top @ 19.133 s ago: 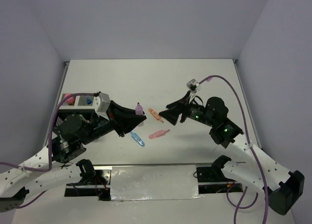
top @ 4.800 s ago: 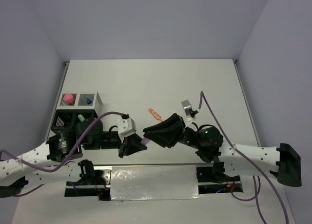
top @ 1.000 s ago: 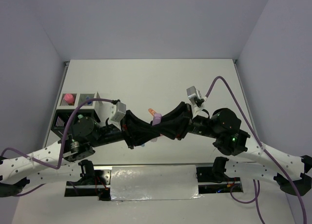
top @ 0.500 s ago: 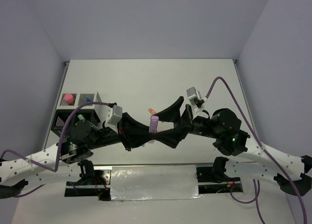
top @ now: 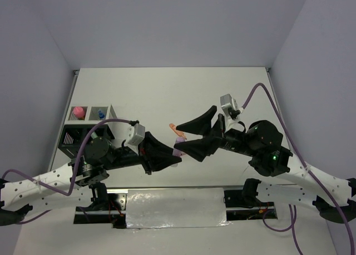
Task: Sort the stationery into containers
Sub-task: Close the pen cap on the pen.
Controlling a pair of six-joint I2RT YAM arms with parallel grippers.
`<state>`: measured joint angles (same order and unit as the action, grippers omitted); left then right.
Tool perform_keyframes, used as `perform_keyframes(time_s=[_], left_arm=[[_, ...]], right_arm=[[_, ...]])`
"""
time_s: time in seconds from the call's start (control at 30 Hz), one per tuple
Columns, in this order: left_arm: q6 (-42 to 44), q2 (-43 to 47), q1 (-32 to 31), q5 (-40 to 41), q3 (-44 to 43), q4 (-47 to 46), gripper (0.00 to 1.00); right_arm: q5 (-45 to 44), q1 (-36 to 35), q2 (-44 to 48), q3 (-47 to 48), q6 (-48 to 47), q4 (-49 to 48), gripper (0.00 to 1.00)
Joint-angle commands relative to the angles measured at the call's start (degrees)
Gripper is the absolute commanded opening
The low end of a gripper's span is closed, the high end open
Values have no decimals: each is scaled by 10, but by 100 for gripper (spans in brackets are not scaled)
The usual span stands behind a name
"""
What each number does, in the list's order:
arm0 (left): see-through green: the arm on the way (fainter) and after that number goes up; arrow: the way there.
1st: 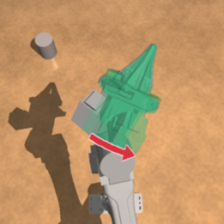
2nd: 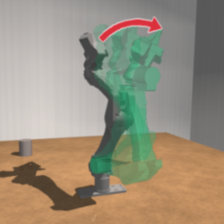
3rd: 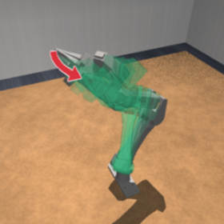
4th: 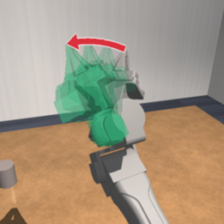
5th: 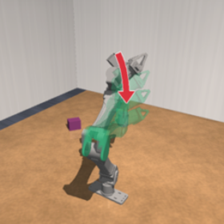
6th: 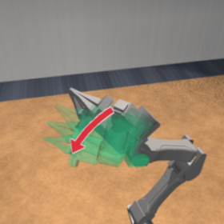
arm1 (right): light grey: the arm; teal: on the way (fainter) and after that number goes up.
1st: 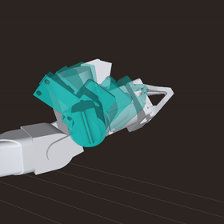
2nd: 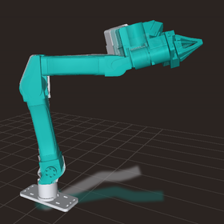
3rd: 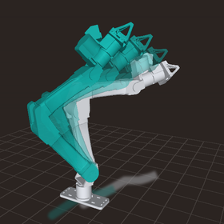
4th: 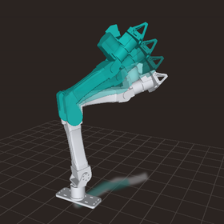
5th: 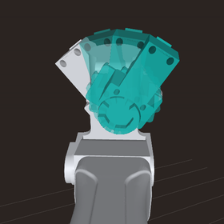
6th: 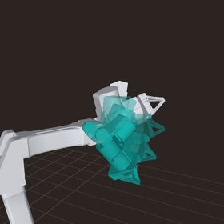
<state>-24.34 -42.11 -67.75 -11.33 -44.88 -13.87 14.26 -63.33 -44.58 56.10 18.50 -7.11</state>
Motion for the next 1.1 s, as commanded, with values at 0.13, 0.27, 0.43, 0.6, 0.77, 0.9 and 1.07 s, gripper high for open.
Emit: perform_keyframes(time_s=[0.13,0.27,0.43,0.6,0.77,0.9,1.07], left_arm=[[1,1,-2,-1,-13,-32,0],[4,0,-2,0,-23,-29,0],[35,-5,-1,-10,-49,-19,0],[68,-8,30,-67,-81,-20,0],[72,-31,87,-112,-128,-30,0],[61,-53,118,-148,-151,-44,0],[29,-52,163,-185,-148,-82,0]], right_arm=[[49,0,-4,6,2,-23,50],[58,0,-3,-31,21,-50,17],[67,1,2,-82,29,-64,0],[164,43,-1,-121,40,-76,0],[203,69,-24,-165,55,-101,0],[209,74,-48,-205,63,-135,0],[216,76,-74,-242,75,-174,0]])
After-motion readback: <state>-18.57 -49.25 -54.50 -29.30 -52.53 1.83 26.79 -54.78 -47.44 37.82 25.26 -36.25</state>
